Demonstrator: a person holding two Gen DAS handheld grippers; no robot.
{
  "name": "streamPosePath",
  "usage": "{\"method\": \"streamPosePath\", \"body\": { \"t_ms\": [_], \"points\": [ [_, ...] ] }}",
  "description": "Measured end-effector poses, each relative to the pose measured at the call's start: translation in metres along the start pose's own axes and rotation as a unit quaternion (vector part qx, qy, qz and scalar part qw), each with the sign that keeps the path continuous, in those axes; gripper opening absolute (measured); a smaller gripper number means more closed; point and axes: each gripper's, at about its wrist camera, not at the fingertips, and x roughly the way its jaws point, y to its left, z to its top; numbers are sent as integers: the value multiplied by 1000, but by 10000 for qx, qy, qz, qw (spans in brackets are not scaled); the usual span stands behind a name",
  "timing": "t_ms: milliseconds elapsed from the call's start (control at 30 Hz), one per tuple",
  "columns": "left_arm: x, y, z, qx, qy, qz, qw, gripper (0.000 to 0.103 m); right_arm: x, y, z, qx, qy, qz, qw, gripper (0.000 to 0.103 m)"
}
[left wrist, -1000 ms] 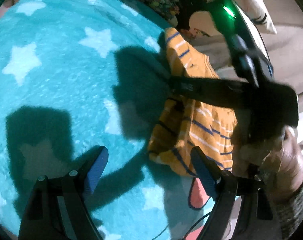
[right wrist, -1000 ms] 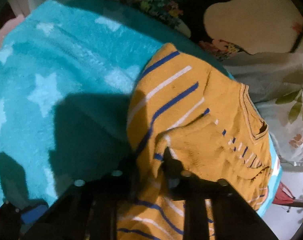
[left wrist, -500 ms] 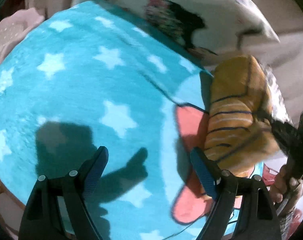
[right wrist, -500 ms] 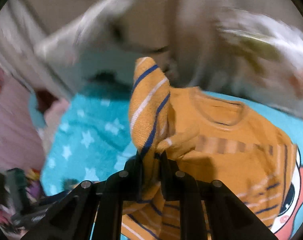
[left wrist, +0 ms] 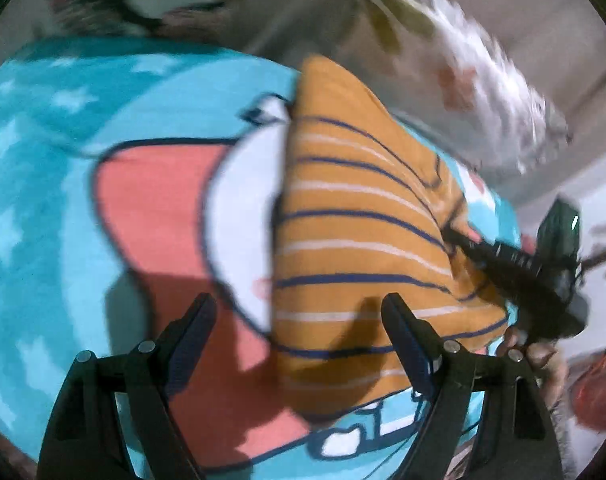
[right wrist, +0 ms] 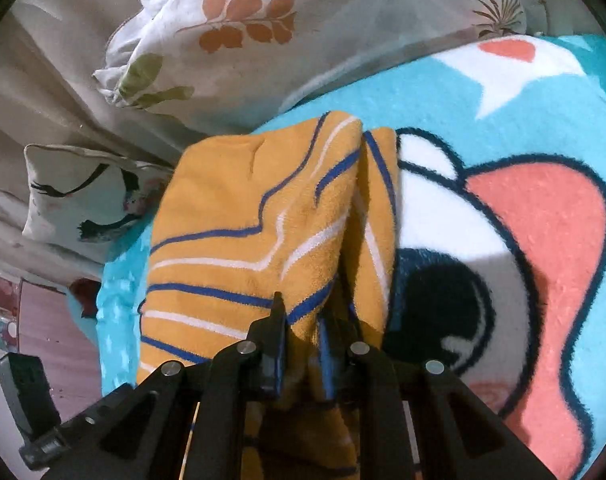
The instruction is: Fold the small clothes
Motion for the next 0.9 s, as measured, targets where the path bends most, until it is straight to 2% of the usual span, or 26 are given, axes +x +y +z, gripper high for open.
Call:
{"method": "streamPosePath", "body": {
  "t_ms": [100, 167, 233, 300, 367, 467, 500, 567, 600, 667, 733, 833, 867, 900],
  "points": [
    [30, -19, -6, 300, 409, 315, 9982, 84, -7, -3, 7, -47, 47, -161, 9998, 26],
    [47, -26, -11, 470, 692, 548, 9950, 84, -19, -10, 9, 18, -59, -265, 9996, 27],
    [55, -29, -18, 532, 798, 592, 9936, 84, -36, -5, 11, -7, -275, -381, 9989, 27],
    [55, -32, -20, 602, 717, 666, 9934, 84, -55, 3, 12, -141, -491, -356, 9981, 27],
    [54, -32, -19, 567, 732, 637, 9937, 84, -67, 15, 11, -262, -589, -108, 9979, 27],
    [44, -30, -19, 520, 733, 530, 9945, 83, -52, 24, 8, -199, -197, 540, 9982, 27],
    [38, -29, -22, 526, 715, 498, 9948, 83, -41, 25, 5, -162, -25, 595, 9981, 27],
    [22, -26, -25, 495, 629, 350, 9962, 84, -16, 19, -3, -118, 285, 369, 9988, 26],
    [15, -24, -26, 459, 570, 264, 9970, 84, -8, 13, -7, -75, 372, 242, 9990, 20],
    [-3, -13, -23, 311, 344, 82, 9989, 84, -4, -1, -13, -55, 295, 70, 9995, 7],
    [-11, -1, -19, 107, 125, 30, 9999, 84, -12, -7, -16, -39, 226, 57, 9997, 8],
    [-8, 22, -4, -260, 18, -28, 9997, 84, -30, -10, -16, -72, 89, 268, 9996, 19],
    [-5, 27, 0, -305, -26, -25, 9995, 84, -37, -11, -17, -79, 29, 342, 9994, 35],
    [-3, 29, 0, -288, -42, 15, 9996, 84, -40, -12, -19, -72, -22, 367, 9993, 56]
  ]
}}
